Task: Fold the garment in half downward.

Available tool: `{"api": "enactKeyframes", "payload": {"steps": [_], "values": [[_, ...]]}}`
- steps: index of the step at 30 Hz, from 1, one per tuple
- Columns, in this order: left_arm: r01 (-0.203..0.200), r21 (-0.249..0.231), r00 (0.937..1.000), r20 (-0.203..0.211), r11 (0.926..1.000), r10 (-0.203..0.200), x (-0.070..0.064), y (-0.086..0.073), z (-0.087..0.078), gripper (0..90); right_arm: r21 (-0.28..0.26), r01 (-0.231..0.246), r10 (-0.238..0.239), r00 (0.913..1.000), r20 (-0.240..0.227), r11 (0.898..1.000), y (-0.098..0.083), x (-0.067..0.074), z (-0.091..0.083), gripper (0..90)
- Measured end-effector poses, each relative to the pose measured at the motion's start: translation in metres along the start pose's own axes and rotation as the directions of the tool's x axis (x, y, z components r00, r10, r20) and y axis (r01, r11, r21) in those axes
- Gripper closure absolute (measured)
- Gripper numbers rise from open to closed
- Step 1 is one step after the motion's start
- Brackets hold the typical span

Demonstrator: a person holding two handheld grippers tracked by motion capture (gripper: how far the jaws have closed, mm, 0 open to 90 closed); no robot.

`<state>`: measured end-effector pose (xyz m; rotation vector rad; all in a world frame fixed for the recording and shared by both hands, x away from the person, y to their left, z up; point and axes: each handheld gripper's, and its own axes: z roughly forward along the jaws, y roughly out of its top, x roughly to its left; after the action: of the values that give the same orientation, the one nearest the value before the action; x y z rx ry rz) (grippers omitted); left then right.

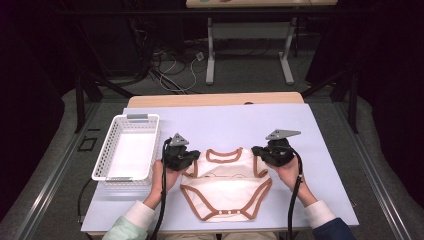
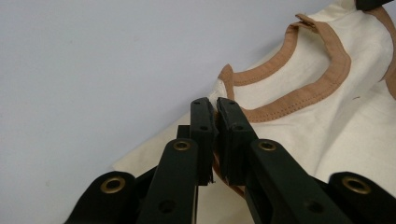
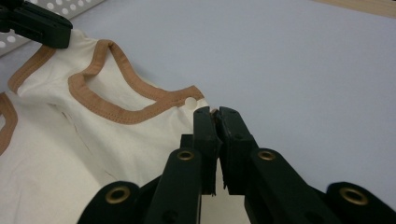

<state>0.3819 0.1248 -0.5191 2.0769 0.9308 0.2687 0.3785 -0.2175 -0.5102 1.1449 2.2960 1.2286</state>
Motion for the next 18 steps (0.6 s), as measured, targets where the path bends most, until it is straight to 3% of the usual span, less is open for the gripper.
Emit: {"api": "enactKeyframes", "payload": {"steps": [14,18], "values": [[-0.012,0.025,0.9999,0.003,0.9996,0.012,-0.007,-0.01,-0.013,85.2,0.024,0.022,-0.021,0.9993,-0.033,0.999,-0.009,0.011,-0.007,85.9],[-0.01,0.049,0.9997,0.022,0.9987,0.008,-0.011,-0.016,-0.014,85.1,0.037,0.033,-0.032,0.9987,-0.04,0.999,-0.012,0.017,-0.008,85.8]]}}
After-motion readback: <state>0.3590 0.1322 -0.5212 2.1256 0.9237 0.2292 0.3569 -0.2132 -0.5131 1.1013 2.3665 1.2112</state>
